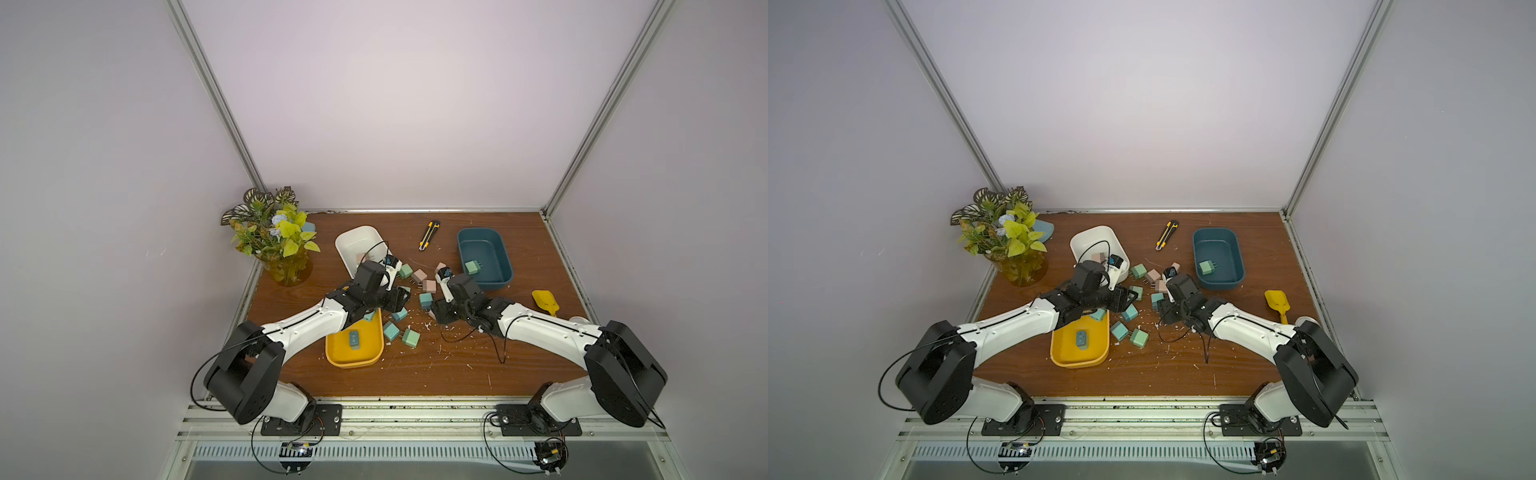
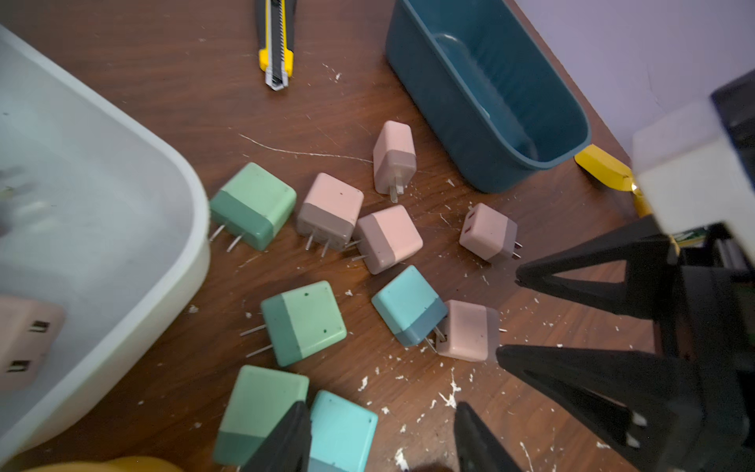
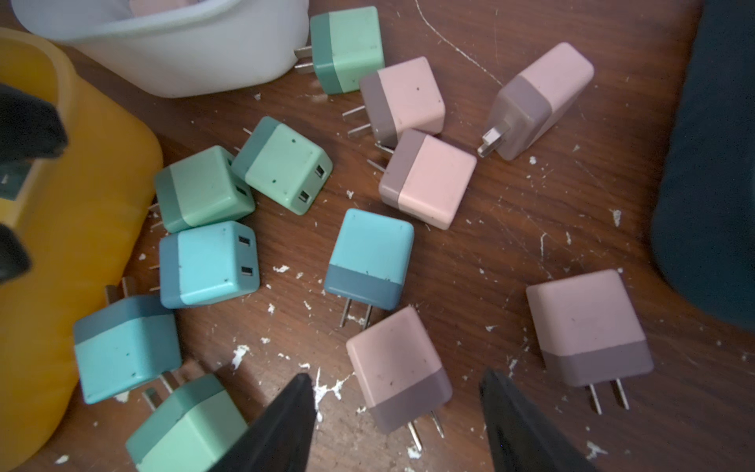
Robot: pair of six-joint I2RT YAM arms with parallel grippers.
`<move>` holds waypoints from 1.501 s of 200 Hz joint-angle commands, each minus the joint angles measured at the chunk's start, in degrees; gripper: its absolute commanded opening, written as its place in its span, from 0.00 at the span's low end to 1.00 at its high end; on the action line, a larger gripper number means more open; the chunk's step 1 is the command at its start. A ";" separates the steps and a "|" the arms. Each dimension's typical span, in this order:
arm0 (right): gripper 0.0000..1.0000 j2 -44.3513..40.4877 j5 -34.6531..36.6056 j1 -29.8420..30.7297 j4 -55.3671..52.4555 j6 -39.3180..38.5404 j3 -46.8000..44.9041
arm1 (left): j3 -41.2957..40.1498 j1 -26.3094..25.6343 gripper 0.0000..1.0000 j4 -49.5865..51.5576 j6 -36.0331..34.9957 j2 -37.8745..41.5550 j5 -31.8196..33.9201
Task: Place the plugs by color into the storage box
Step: Pick up the plug from the center of the board.
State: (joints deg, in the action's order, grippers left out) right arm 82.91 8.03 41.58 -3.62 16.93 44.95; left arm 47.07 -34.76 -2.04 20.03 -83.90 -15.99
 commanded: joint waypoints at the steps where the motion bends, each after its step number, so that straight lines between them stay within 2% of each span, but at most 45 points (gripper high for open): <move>1: 0.67 1.95 -2.44 -1.02 2.32 -1.92 0.56 | 2.64 -0.56 0.58 2.33 1.38 -0.98 -2.44; 88: 0.62 7.05 -1.47 -1.58 5.09 -4.04 -0.33 | 4.52 -0.93 0.59 5.17 2.20 -4.85 -4.27; 167: 0.57 8.40 -2.33 -1.25 5.21 -4.98 -0.26 | 5.50 -1.10 0.59 5.29 0.38 -3.75 -2.74; 186: 0.60 7.91 -2.54 -1.13 5.10 -5.01 -0.52 | 5.69 -1.10 0.60 5.65 0.18 -3.90 -2.61; 197: 0.71 7.46 -2.41 -1.07 5.45 -4.91 -0.88 | 5.56 -1.10 0.61 5.48 0.17 -3.98 -2.49; 209: 0.74 7.26 -2.45 -1.12 5.78 -5.01 -1.24 | 5.26 -1.10 0.61 5.10 0.18 -4.04 -2.51; 243: 0.63 7.17 -2.16 -0.96 5.81 -4.80 -1.89 | 5.23 -1.10 0.61 5.08 -0.37 -3.97 -2.50; 277: 0.62 8.02 -1.50 -0.96 5.24 -5.03 -1.59 | 5.56 -1.08 0.62 5.16 -1.65 -3.88 -2.26; 300: 0.56 8.76 -1.59 -0.93 4.31 -5.46 -0.84 | 6.02 -1.14 0.62 5.55 -2.10 -4.08 -2.28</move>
State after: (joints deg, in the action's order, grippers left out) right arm 90.61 5.69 40.42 1.98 12.14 43.24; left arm 51.31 -35.35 2.68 19.55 -88.77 -18.81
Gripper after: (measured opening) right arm 0.581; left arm 0.622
